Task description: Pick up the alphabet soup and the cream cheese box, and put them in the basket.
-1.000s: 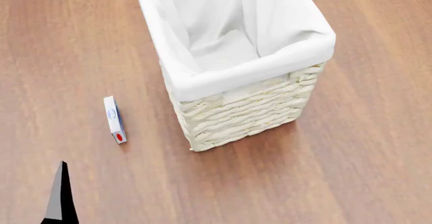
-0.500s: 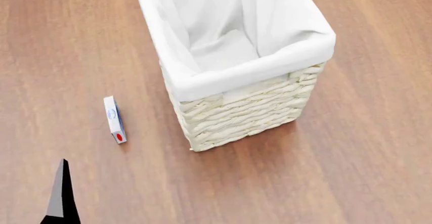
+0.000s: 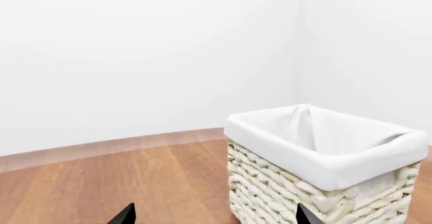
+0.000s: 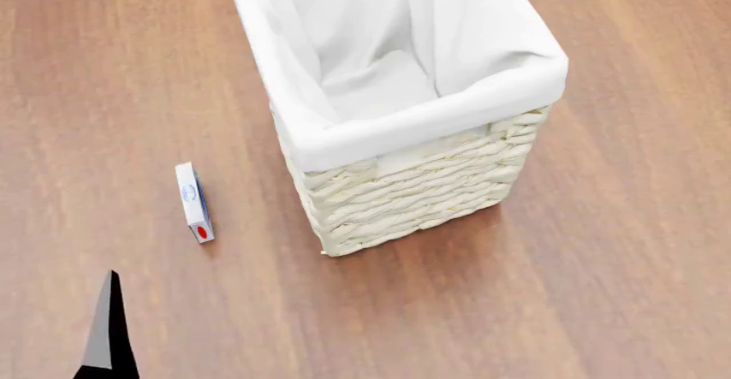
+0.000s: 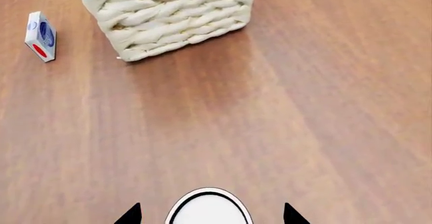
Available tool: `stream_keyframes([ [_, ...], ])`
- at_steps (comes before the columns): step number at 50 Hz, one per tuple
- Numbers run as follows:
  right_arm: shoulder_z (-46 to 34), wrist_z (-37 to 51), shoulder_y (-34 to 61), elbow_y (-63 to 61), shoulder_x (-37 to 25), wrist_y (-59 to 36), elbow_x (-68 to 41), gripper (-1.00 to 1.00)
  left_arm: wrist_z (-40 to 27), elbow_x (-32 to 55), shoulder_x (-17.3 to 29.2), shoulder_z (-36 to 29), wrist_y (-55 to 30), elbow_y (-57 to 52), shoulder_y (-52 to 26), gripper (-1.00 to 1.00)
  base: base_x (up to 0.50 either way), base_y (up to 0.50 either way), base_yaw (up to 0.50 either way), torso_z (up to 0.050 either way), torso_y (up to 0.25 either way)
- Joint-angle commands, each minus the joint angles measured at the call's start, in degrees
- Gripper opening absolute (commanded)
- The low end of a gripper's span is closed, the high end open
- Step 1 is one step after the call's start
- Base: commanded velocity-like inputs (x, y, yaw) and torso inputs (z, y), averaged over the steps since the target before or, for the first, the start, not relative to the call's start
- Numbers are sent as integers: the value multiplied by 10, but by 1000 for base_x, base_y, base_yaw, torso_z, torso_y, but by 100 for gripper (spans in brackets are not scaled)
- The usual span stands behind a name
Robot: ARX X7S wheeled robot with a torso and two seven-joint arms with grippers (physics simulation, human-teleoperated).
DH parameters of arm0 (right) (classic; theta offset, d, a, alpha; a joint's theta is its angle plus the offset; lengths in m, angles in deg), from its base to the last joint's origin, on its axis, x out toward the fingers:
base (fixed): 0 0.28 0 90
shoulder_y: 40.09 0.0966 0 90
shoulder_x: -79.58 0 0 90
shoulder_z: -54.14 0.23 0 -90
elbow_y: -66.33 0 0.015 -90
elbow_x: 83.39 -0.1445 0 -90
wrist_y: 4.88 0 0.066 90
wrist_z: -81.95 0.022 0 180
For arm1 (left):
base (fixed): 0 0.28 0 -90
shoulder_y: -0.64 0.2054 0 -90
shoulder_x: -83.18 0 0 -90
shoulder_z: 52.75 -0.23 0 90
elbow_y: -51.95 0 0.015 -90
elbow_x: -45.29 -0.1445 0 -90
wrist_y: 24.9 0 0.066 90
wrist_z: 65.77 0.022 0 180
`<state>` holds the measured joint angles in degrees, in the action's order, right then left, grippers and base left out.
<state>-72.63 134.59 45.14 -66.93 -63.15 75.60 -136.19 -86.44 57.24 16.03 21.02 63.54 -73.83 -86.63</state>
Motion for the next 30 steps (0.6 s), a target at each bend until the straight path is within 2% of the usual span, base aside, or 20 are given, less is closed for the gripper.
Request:
stream_keyframes([
  [1,-3,-9,0,26,10,3,-3,100,0,0,0,-4,-1,2,-4,100,0,0,0,0,0],
  [30,-19,-35,-1,62,30,3,2,100,-7,0,6,-5,-5,-8,-3,100,0,0,0,0,0],
])
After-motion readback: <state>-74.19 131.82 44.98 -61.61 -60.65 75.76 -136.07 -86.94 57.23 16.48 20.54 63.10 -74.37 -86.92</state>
